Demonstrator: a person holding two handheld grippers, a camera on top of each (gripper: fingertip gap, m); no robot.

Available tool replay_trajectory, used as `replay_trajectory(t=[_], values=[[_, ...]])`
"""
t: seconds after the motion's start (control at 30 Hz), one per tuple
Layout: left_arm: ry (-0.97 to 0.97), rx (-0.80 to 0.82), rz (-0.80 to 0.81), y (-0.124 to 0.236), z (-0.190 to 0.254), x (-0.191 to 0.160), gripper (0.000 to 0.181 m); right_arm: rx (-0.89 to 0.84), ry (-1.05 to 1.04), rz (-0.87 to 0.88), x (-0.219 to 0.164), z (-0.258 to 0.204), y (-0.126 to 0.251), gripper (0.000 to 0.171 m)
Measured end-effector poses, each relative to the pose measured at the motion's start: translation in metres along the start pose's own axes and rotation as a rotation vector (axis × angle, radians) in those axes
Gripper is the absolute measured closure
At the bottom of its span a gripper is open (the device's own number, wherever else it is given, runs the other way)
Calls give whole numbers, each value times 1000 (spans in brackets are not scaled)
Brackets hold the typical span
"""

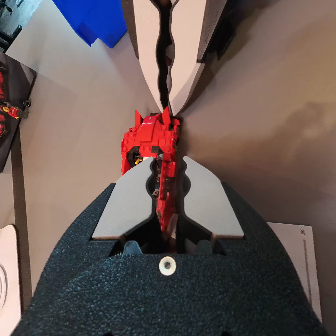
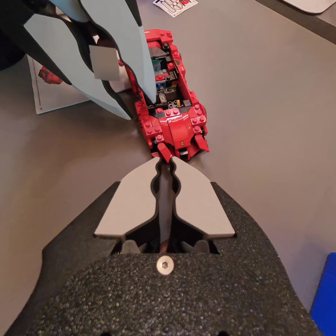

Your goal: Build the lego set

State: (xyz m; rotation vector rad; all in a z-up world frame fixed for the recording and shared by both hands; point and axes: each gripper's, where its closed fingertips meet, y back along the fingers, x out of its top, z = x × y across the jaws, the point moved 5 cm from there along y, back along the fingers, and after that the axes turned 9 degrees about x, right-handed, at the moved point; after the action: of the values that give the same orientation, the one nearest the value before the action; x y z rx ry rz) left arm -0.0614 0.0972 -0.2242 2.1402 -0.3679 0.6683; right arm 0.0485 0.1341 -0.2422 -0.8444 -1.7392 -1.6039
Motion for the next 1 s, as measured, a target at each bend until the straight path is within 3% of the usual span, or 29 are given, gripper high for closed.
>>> replay_trajectory(t=[0.4, 0.73, 1.0], values=[[42, 12, -12, -4, 0, 0, 162, -62, -59, -35, 1, -7, -2, 167], [78, 35, -19, -6, 1, 1, 161, -71, -244, -28, 1, -16, -1, 166], [80, 44, -20, -6, 1, 2, 160, -64, -201, -15, 0, -29, -3, 142]])
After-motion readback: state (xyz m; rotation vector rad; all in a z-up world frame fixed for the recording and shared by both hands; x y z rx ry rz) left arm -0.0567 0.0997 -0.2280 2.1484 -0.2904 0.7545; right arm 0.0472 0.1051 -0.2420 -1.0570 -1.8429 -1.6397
